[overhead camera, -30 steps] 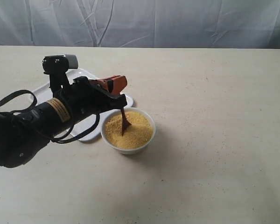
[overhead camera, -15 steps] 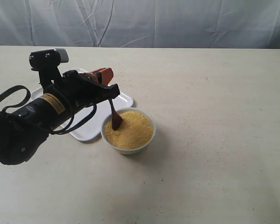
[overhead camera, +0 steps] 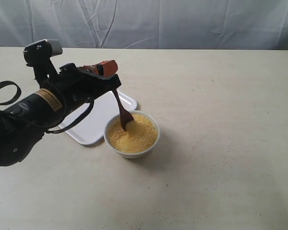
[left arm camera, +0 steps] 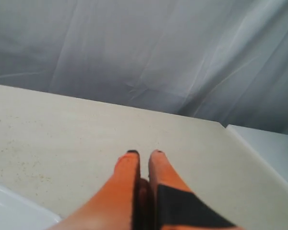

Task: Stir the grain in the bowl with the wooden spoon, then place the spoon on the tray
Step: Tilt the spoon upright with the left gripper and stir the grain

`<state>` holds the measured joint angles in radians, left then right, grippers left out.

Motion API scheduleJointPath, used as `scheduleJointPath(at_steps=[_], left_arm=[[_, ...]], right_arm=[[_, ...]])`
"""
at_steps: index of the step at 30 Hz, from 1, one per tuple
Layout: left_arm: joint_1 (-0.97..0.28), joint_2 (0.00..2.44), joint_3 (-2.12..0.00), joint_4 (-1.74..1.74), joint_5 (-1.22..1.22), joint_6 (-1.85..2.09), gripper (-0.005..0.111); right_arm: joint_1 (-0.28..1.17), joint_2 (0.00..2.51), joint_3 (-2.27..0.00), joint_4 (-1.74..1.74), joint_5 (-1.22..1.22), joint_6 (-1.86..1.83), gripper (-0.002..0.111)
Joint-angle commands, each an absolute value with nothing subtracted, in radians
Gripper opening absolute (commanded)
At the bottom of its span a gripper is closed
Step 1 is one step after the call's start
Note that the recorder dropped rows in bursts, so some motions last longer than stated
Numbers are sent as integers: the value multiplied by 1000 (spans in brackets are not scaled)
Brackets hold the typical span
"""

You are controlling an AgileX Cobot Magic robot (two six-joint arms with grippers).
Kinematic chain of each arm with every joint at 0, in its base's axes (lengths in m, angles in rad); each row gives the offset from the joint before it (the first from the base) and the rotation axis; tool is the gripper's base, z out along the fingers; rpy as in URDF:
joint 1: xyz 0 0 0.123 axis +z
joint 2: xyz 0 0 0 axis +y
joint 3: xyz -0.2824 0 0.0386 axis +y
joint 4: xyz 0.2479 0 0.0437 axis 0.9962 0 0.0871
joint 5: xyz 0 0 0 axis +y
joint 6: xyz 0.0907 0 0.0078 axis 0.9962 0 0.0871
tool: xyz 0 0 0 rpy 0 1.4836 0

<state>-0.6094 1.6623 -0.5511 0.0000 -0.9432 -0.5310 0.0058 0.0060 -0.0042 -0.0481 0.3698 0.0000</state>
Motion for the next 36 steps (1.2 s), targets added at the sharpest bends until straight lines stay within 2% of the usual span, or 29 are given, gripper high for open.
scheduleJointPath(at_steps=[1,6,18,36], left_arm=[[-608,1646,-549,-137,-909,-412,0],[-608,1691,-549,-219,-876,-384,0],[-608,1745,-549,37,-900,-606,0],[-608,1533,-549,123,-913,-441,0]], right_arm=[[0,0,0,-51,359,0,-1],[0,0,0,-51,359,0,-1],[0,0,0,-51,359,0,-1],[0,0,0,-51,359,0,-1]])
